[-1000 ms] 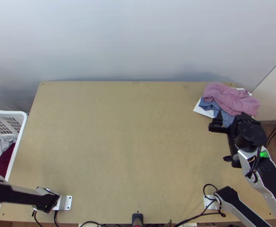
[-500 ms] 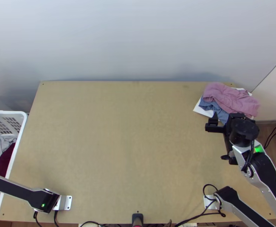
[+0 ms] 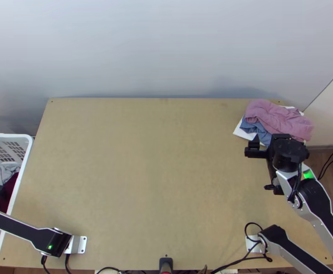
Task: Fold the t-shirt
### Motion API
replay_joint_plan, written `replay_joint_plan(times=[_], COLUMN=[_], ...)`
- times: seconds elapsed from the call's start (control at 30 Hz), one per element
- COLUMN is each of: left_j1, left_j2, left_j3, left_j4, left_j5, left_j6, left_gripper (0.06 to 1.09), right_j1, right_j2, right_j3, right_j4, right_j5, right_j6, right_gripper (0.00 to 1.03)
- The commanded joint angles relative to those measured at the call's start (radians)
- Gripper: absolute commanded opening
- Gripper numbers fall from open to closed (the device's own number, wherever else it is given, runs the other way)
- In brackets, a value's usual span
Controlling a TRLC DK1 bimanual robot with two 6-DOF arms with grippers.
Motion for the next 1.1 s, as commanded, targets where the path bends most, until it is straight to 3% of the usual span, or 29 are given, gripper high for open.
replay_joint_plan(times=[0.0, 0.1, 0.13, 0.23, 0.43, 0.83, 1.07], left_j1=[0.009, 0.011, 0.009, 0.012, 0.014, -0.086, -0.247], left_j2=[0.065, 0.067, 0.065, 0.062, -0.035, -0.582, -0.880], left_j3=[0.018, 0.017, 0.017, 0.030, 0.035, 0.070, 0.089], left_j4=[-0.011, -0.009, -0.009, -0.006, -0.036, -0.266, -0.304], left_j5=[-0.021, -0.022, -0.022, -0.021, -0.002, 0.311, 0.432], left_j6=[0.001, 0.004, 0.007, 0.036, 0.036, -0.054, -0.080], left_gripper=[0.80, 0.73, 0.66, 0.09, 0.10, 0.10, 0.10], right_j1=[0.002, 0.002, 0.002, 0.006, 0.006, 0.006, 0.006], right_j2=[0.015, 0.015, 0.015, 0.015, 0.018, 0.023, 0.020], right_j3=[0.008, 0.008, 0.008, 0.008, 0.008, 0.053, 0.111], right_j4=[0.000, -0.001, -0.004, -0.004, -0.003, 0.010, 0.011], right_j5=[0.001, 0.001, 0.001, 0.001, 0.001, 0.001, 0.000], right_j6=[-0.003, -0.005, -0.005, -0.005, -0.002, 0.000, -0.006], right_gripper=[0.98, 0.98, 0.98, 0.98, 0.98, 0.98, 0.98])
